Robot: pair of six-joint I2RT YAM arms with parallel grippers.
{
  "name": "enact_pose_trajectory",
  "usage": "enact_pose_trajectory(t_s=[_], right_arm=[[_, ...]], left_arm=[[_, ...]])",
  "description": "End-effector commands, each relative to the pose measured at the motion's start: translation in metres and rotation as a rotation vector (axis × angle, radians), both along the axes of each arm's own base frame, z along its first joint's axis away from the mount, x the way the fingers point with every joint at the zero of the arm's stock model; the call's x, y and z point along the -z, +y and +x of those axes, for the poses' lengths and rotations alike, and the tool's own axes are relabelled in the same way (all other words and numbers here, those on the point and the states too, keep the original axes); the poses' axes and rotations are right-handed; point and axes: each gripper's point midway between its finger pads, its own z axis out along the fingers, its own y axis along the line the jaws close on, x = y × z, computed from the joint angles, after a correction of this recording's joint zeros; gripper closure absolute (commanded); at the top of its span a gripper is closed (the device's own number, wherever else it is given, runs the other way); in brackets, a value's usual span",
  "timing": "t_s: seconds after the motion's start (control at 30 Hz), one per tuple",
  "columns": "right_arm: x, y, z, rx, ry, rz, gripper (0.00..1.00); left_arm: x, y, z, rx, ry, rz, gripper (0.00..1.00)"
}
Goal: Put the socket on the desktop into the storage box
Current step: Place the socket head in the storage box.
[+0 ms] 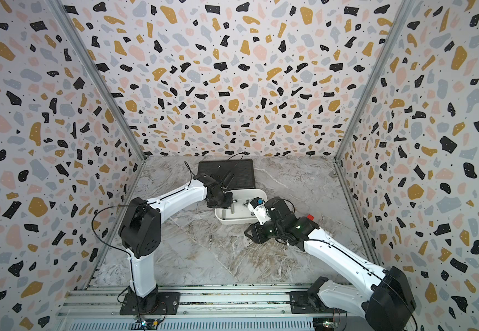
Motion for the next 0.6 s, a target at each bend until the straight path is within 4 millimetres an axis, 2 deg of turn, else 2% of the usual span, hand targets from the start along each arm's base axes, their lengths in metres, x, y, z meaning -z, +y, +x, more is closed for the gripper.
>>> enact_pose_trajectory(t_s=[0.0,0.27,0.57], right_arm=[[-0.004,0.003,0.002,-0.002,-0.007,0.014,0.61],[-0.003,0.003,0.002,-0.007,-0.006,0.011,0.61],[-0.002,0.003,0.001,-0.008,-0.001,0.015,0.61]], left_arm=[[-0.004,0.004,0.015,0.006,-0.031,0.035,0.82],[0.007,0.007,0.029,-0.007,-0.027,0.068,0.81],[0.008,0.008,0.031,-0.018,-0.031,0.077,0.62]])
